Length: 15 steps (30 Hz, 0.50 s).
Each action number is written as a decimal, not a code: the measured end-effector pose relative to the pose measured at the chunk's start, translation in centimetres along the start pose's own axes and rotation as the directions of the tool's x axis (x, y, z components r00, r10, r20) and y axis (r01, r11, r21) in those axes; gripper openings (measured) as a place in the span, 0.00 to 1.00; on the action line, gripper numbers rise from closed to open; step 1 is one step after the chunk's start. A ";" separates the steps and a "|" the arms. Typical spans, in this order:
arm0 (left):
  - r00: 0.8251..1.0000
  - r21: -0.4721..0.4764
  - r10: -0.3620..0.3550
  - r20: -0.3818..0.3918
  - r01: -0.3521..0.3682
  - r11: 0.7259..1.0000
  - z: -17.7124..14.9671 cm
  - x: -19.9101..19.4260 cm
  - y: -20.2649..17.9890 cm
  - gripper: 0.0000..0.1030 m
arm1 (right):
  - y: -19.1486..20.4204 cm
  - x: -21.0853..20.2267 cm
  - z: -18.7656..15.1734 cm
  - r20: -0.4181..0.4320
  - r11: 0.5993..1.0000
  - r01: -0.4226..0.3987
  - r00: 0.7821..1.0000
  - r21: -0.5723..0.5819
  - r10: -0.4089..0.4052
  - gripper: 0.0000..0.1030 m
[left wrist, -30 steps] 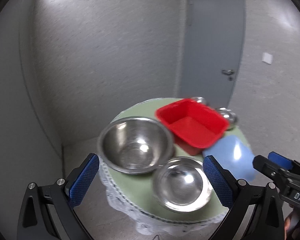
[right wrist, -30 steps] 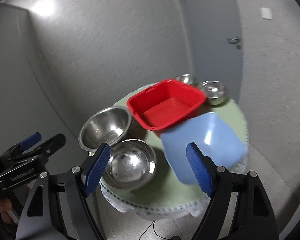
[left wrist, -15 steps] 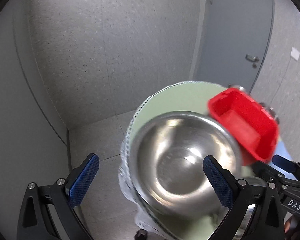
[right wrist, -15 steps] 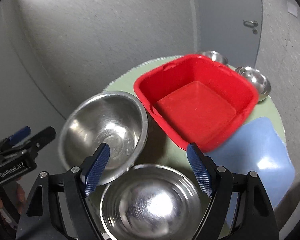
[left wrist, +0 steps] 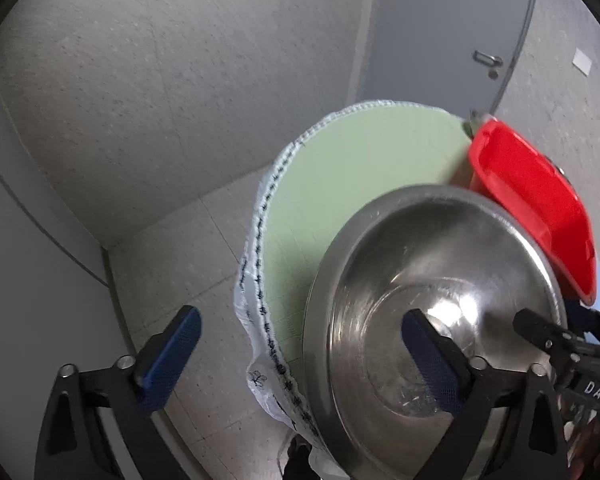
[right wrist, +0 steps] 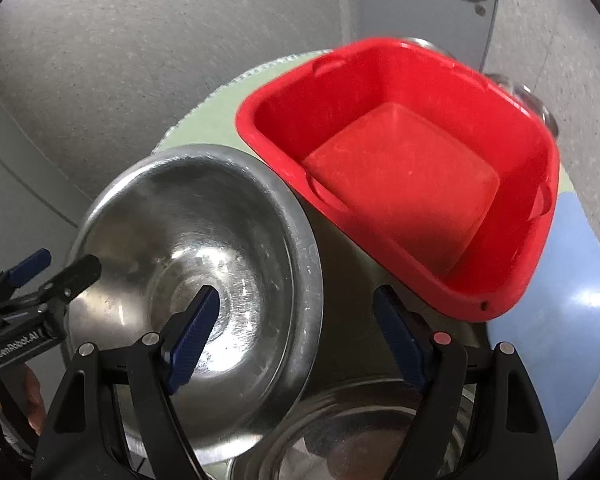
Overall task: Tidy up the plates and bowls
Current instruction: 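Grasp the large steel bowl rim with the left gripper while the right gripper grasps it too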
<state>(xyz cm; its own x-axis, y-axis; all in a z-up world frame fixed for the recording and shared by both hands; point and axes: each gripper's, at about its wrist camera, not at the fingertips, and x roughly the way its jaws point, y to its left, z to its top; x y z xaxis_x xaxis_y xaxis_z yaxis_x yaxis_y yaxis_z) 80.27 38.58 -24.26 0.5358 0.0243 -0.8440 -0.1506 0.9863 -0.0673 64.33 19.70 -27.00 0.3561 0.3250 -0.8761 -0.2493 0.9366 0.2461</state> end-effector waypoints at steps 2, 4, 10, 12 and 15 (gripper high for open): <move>0.999 0.006 -0.041 -0.028 0.041 0.999 0.2 1.1 0.3 0.73 | 0.1 0.8 0.1 -0.020 1.000 -0.005 1.000 0.008 0.005 0.65; 0.995 0.011 -0.081 -0.053 0.082 0.997 0.6 2.0 0.6 0.57 | 0.2 1.4 0.1 -0.042 1.000 -0.013 0.999 0.021 0.014 0.51; 0.993 0.052 -0.098 -0.061 0.101 0.994 1.1 2.7 1.2 0.22 | 0.2 2.0 -0.1 -0.057 0.997 -0.068 0.996 0.024 0.070 0.18; 0.994 0.046 -0.098 -0.048 0.100 0.994 0.9 2.2 1.7 0.16 | 0.1 1.7 -0.2 -0.051 0.998 -0.064 0.997 0.017 0.065 0.15; 0.994 0.052 -0.109 -0.028 0.111 0.993 0.9 0.9 2.4 0.16 | 0.5 1.1 -0.3 -0.037 0.998 -0.056 0.998 0.002 0.056 0.14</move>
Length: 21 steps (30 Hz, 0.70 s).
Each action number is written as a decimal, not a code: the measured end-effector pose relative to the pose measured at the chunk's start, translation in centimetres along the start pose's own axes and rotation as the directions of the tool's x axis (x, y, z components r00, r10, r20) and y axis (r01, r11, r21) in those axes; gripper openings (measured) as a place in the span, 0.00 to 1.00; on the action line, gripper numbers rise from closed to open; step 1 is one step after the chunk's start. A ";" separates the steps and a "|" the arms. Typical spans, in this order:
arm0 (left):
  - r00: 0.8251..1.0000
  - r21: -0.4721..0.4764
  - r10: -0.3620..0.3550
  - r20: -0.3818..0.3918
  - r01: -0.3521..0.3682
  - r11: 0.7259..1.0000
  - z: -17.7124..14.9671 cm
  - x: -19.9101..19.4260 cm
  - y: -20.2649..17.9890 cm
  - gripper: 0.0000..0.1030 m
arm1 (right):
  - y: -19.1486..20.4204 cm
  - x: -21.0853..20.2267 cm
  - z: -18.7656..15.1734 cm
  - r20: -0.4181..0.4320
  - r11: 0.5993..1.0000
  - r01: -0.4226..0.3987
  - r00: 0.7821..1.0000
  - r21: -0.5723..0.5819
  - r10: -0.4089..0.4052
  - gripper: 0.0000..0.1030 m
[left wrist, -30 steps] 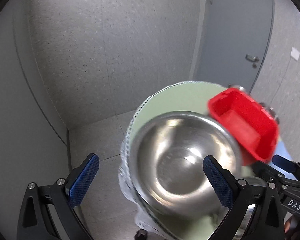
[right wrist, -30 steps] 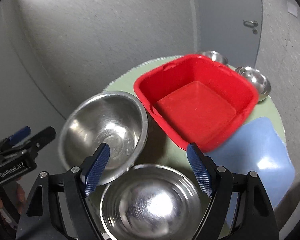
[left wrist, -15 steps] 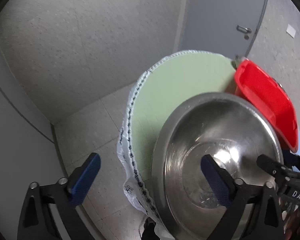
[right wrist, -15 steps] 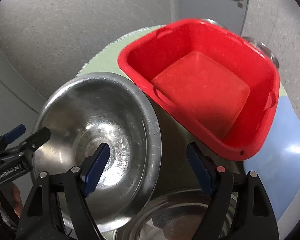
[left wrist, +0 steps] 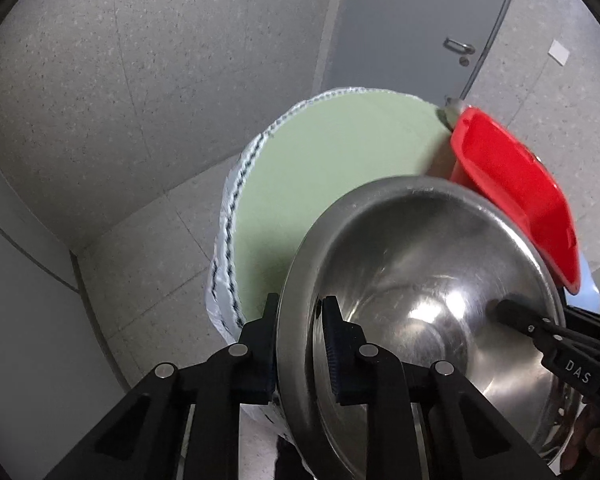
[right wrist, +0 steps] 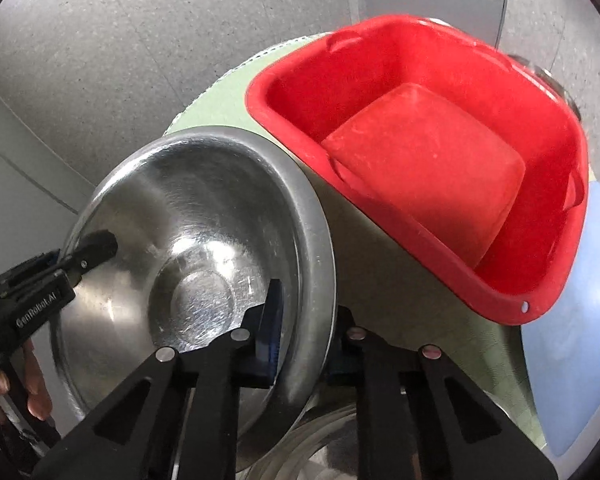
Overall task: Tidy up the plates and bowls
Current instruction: 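Grasp the large steel bowl rim with the left gripper while the right gripper grasps it too, then lower the steel bowl into the red basin and open both grippers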
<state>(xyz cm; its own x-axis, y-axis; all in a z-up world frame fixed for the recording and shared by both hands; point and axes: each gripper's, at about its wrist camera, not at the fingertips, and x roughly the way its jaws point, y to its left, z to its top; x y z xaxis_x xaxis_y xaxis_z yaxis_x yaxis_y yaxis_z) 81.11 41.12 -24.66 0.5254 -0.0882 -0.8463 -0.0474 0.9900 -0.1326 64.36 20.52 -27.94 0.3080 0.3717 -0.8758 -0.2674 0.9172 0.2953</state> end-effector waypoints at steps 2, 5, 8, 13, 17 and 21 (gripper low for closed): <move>1.000 0.008 0.004 0.027 -0.005 1.000 0.2 -1.0 0.3 0.16 | 0.7 -0.7 0.1 0.021 1.000 0.000 1.000 -0.010 0.000 0.14; 0.997 -0.003 -0.012 0.072 0.012 1.000 0.3 -2.6 0.3 0.16 | 1.3 -2.5 0.6 0.064 1.000 -0.022 0.998 -0.013 0.022 0.14; 0.992 0.006 -0.015 0.129 0.014 1.000 0.5 -4.8 0.1 0.16 | 2.0 -4.5 0.6 0.101 0.999 -0.021 0.995 -0.029 0.024 0.14; 0.978 0.022 -0.011 0.209 0.007 1.000 0.0 -7.9 -0.6 0.16 | 2.0 -7.0 0.8 0.145 0.998 -0.042 0.988 -0.035 0.047 0.14; 0.964 0.047 -0.005 0.265 -0.008 0.999 0.0 -9.8 -2.1 0.16 | 1.2 -9.0 0.9 0.190 0.998 -0.054 0.980 -0.044 0.061 0.14; 0.956 0.089 -0.047 0.289 0.022 0.996 0.7 -9.9 -5.3 0.16 | -1.4 -10.5 3.7 0.233 0.999 -0.036 0.972 -0.012 0.038 0.14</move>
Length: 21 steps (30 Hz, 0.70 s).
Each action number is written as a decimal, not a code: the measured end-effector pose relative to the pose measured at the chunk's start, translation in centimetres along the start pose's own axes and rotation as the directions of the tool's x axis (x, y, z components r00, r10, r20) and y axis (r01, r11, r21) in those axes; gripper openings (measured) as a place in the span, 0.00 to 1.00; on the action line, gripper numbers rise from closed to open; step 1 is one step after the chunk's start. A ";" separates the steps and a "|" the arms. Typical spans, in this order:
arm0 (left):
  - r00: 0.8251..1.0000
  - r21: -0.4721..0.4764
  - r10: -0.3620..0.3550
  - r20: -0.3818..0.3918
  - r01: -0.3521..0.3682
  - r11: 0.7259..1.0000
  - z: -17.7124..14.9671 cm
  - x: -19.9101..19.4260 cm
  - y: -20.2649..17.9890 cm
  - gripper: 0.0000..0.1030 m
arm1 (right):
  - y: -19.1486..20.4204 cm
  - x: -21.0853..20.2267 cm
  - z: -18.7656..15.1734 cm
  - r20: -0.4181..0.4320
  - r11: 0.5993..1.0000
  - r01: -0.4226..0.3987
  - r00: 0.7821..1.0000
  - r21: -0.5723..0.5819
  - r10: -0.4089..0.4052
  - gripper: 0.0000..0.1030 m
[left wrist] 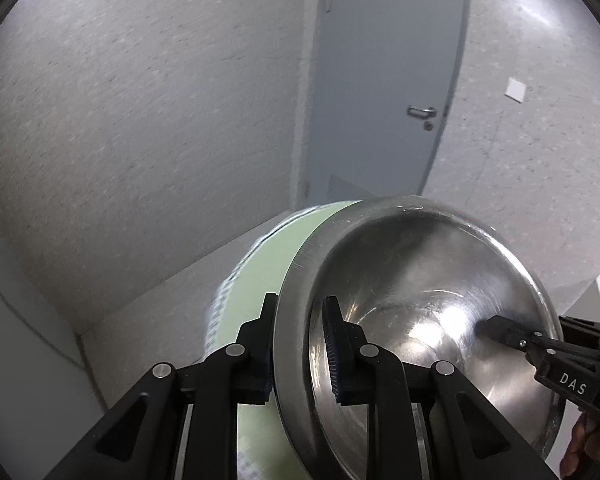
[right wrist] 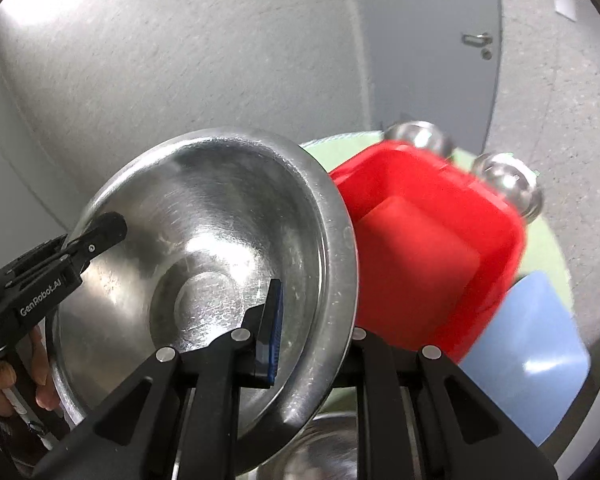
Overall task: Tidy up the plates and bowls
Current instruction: 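Lower the steel bowl into the red basin and open both grippers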
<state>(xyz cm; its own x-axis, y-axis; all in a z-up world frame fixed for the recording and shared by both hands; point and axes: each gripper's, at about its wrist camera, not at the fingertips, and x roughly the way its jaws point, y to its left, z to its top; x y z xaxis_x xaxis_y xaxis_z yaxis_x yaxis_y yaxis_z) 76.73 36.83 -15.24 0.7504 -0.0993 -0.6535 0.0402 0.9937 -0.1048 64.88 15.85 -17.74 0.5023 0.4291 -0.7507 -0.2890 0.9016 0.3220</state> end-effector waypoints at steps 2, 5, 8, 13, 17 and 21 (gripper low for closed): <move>1.000 0.020 -0.020 -0.007 0.021 1.000 0.5 1.4 -2.2 0.16 | -1.5 0.0 0.8 0.009 1.000 0.026 1.000 0.016 -0.026 0.14; 0.998 0.042 -0.052 -0.040 0.054 0.998 1.0 4.4 -4.2 0.16 | -4.7 0.6 2.0 0.013 0.997 0.057 0.998 0.055 -0.058 0.14; 0.995 0.075 -0.068 -0.077 0.074 0.994 1.2 7.1 -5.8 0.17 | -7.7 1.5 2.7 0.001 0.991 0.096 0.995 0.096 -0.096 0.14; 0.988 0.107 -0.058 -0.144 0.074 0.991 1.6 11.6 -7.2 0.21 | -11.2 4.0 2.9 -0.044 0.980 0.129 0.991 0.153 -0.124 0.16; 0.981 0.118 -0.036 -0.193 0.060 0.991 1.8 14.5 -7.8 0.22 | -11.7 5.0 2.6 -0.076 0.974 0.155 0.987 0.162 -0.145 0.17; 0.974 0.113 -0.022 -0.224 0.049 0.992 1.9 16.4 -7.3 0.27 | -12.5 6.5 3.2 -0.109 0.974 0.172 0.982 0.147 -0.157 0.17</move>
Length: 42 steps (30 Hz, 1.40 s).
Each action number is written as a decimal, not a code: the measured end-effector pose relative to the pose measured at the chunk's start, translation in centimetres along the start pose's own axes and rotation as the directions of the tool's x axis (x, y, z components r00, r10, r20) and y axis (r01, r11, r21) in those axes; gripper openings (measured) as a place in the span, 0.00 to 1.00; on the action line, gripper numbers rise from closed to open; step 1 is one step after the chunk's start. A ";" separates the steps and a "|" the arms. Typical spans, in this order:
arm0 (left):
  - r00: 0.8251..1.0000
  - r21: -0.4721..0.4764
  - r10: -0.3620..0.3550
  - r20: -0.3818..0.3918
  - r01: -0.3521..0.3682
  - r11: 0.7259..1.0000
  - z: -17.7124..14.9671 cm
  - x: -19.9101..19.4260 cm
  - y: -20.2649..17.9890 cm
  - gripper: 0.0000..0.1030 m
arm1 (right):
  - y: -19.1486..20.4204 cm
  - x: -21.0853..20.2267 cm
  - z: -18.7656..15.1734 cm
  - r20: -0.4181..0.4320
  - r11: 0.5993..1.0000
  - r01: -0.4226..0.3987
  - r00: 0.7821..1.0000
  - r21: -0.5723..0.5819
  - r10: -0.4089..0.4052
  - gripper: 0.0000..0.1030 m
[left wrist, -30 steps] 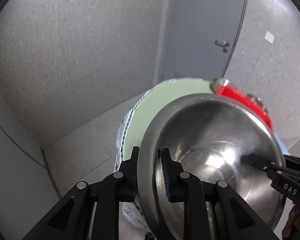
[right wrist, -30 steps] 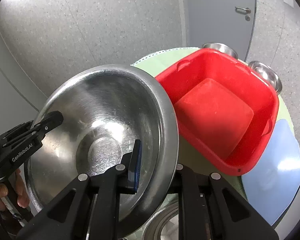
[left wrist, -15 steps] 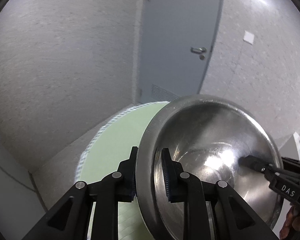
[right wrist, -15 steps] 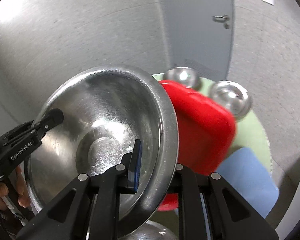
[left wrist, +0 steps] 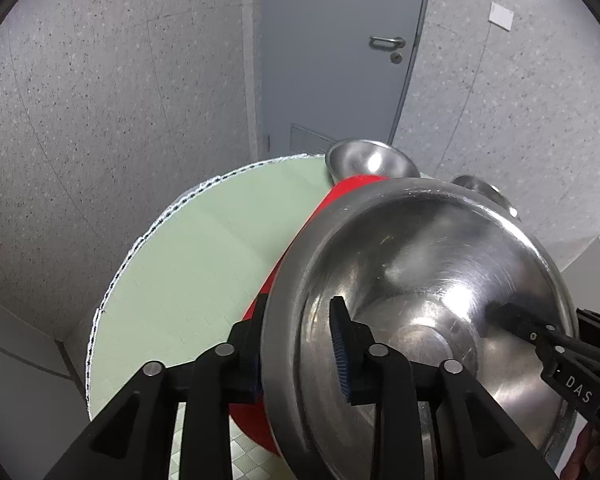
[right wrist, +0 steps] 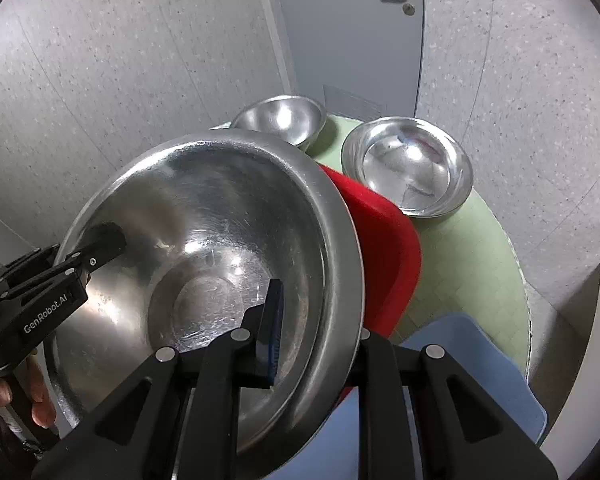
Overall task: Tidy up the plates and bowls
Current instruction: 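Lower the steel bowl into the red basin and open both grippers, then grasp the light blue plate edge with the right gripper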
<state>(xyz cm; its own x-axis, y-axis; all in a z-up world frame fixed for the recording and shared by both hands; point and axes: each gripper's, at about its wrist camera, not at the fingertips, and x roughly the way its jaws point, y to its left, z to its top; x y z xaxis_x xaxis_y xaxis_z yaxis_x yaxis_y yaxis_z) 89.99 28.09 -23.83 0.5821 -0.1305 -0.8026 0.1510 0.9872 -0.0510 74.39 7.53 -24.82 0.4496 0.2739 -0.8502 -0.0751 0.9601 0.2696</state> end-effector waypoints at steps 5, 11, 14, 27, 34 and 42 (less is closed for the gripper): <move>1.000 0.013 -0.008 -0.009 0.008 1.000 1.9 0.8 -1.5 0.38 | 0.2 1.3 0.1 -0.036 1.000 0.001 0.999 -0.011 -0.001 0.28; 1.000 0.027 -0.004 0.000 0.004 1.000 3.4 1.5 -3.1 0.62 | 0.1 2.0 -0.1 -0.049 1.000 -0.014 0.999 0.000 0.014 0.49; 0.999 0.027 0.014 0.035 -0.015 1.000 3.1 0.6 -3.3 0.74 | 0.3 1.5 0.1 -0.033 0.999 -0.032 0.999 0.003 0.032 0.69; 0.990 0.047 0.002 0.142 -0.009 0.999 -0.1 -7.5 -5.5 0.89 | -2.4 -5.6 -1.5 0.085 0.995 -0.036 0.996 0.091 0.028 0.76; 0.990 0.128 -0.116 0.085 0.104 0.986 -4.7 -10.2 -11.4 0.90 | -8.3 -11.0 -6.9 0.129 0.978 0.094 0.984 0.187 -0.119 0.77; 0.999 0.102 -0.051 0.005 0.050 0.994 -7.0 -9.4 -16.7 0.90 | -15.2 -8.2 -10.9 0.043 0.963 0.097 0.993 0.251 -0.111 0.77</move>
<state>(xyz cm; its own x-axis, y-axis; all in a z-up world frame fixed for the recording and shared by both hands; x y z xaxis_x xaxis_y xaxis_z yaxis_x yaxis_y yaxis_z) 76.44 13.49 -19.61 0.5780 -0.1810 -0.7957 0.2604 0.9650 -0.0304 62.17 -8.68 -26.88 0.4933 0.1630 -0.8545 0.1945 0.9368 0.2909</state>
